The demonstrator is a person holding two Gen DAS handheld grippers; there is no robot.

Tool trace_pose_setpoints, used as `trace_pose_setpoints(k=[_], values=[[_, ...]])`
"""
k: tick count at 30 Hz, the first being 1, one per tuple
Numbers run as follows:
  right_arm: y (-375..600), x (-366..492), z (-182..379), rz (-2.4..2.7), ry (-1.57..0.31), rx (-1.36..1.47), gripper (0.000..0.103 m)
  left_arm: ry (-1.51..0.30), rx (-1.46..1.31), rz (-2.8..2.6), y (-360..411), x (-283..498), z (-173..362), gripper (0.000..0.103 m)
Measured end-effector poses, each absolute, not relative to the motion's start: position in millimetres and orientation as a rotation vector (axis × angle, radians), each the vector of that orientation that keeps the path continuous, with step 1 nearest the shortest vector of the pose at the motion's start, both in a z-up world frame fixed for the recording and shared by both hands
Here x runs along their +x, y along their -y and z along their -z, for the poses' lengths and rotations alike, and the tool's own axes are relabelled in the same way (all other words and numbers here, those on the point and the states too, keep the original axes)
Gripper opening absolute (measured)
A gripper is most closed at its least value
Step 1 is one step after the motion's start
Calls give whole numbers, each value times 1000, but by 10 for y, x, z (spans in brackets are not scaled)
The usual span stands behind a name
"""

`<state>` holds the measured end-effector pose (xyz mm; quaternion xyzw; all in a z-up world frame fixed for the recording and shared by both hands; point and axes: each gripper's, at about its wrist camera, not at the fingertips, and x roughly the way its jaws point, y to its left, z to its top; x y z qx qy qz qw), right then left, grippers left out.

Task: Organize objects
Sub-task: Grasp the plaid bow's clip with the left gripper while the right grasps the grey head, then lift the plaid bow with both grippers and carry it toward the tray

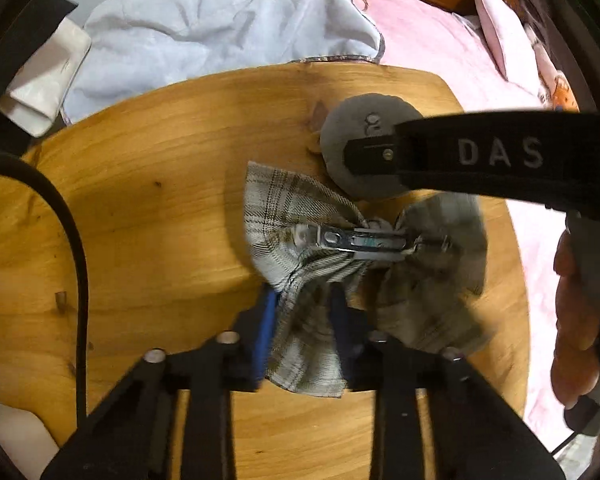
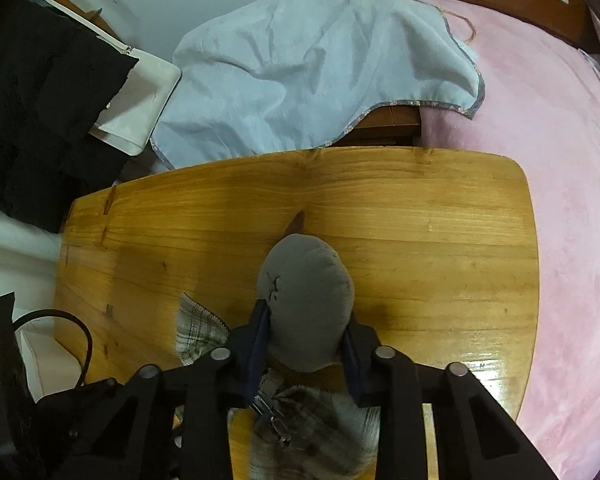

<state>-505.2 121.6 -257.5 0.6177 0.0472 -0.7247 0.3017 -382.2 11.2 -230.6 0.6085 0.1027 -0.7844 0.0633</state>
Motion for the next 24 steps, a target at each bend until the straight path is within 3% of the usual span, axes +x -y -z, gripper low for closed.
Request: trace_pose_setpoints(k=[3,18,24], values=[[-1245,-5006,2491,1932,-120,1624,30,-339,1809,2381,-80,-3778,2260,7],[-1448,-4406,1657,1993,-24,1471,30,-402,1612,2546,-3,-3083,1252,3],[-1496,-4192,1454,2023,-7,1447,30,-402,1649,2542,6,-2962,1255,3]])
